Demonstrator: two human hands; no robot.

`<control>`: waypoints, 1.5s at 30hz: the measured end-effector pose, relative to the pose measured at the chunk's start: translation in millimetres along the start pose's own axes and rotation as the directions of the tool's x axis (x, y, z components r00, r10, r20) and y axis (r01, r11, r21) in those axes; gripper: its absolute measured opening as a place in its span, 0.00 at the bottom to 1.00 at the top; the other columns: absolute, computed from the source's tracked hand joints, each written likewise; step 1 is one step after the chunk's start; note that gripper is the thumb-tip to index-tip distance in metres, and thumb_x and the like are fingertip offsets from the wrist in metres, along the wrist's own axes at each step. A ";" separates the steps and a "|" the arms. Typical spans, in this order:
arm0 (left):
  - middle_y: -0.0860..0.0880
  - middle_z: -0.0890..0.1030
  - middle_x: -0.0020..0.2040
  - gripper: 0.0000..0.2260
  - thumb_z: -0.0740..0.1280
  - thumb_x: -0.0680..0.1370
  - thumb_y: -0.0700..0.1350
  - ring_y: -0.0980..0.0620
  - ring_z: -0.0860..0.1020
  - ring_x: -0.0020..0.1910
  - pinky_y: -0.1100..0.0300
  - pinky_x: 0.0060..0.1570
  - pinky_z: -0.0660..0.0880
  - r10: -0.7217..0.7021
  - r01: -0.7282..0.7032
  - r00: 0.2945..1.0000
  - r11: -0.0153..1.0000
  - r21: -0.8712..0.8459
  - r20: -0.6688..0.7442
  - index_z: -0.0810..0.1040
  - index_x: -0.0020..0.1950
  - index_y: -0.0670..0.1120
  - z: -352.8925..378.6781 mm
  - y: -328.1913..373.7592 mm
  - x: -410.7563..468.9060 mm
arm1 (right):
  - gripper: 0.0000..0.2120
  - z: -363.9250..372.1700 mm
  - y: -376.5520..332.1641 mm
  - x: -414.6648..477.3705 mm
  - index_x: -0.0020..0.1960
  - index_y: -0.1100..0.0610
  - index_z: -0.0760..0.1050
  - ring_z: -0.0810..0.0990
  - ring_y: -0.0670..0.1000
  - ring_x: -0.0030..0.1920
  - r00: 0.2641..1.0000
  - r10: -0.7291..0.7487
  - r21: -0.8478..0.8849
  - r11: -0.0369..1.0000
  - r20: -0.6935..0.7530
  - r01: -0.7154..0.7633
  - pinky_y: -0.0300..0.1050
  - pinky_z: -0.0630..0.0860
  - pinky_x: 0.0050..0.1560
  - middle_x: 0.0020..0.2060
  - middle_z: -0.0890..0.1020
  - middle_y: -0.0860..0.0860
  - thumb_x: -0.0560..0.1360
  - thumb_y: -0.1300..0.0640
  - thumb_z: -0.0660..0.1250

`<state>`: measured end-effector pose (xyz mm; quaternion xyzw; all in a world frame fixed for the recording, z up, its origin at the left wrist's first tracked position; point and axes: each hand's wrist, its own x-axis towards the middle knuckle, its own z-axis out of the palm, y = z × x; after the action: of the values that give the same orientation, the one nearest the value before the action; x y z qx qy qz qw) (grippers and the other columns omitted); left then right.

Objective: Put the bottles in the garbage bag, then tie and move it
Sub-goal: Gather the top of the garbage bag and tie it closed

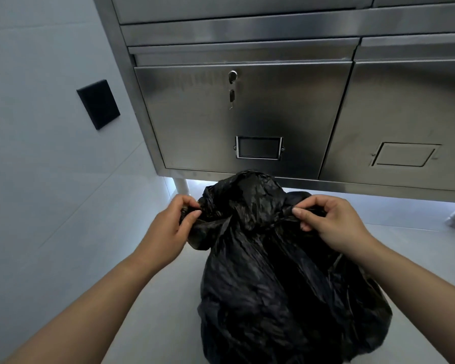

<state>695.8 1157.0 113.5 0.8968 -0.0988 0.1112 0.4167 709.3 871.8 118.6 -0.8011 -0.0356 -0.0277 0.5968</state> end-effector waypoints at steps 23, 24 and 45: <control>0.58 0.80 0.40 0.05 0.71 0.69 0.56 0.61 0.77 0.41 0.66 0.43 0.72 -0.025 0.028 0.999 0.992 0.127 -0.026 0.80 0.39 0.56 48.9 21.8 3.5 | 0.03 -1.0 3.5 -10.2 0.38 0.49 0.79 0.84 0.49 0.37 0.973 -0.042 -0.196 0.977 0.227 0.088 0.47 0.82 0.39 0.41 0.84 0.45 0.71 0.54 0.71; 0.58 0.80 0.39 0.05 0.71 0.69 0.56 0.62 0.77 0.41 0.69 0.41 0.70 -0.016 0.017 1.000 0.991 0.132 -0.015 0.80 0.39 0.56 50.1 22.5 2.6 | 0.04 0.2 5.4 -11.8 0.38 0.48 0.78 0.84 0.48 0.37 0.969 -0.034 -0.223 0.971 0.244 0.090 0.47 0.82 0.37 0.41 0.83 0.46 0.71 0.55 0.71; 0.66 0.79 0.49 0.11 0.68 0.72 0.57 0.67 0.76 0.48 0.75 0.46 0.70 -0.002 0.011 0.994 0.997 -0.083 0.108 0.73 0.53 0.63 44.2 28.6 -4.8 | 0.05 21.0 -14.8 -20.5 0.41 0.46 0.78 0.79 0.40 0.26 0.952 -0.246 -0.274 0.917 0.182 0.289 0.27 0.69 0.29 0.34 0.80 0.34 0.71 0.57 0.71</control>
<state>688.7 1105.2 105.1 0.8837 -0.1228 0.0572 0.4480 687.6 895.6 125.0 -0.8690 -0.1833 -0.0566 0.4561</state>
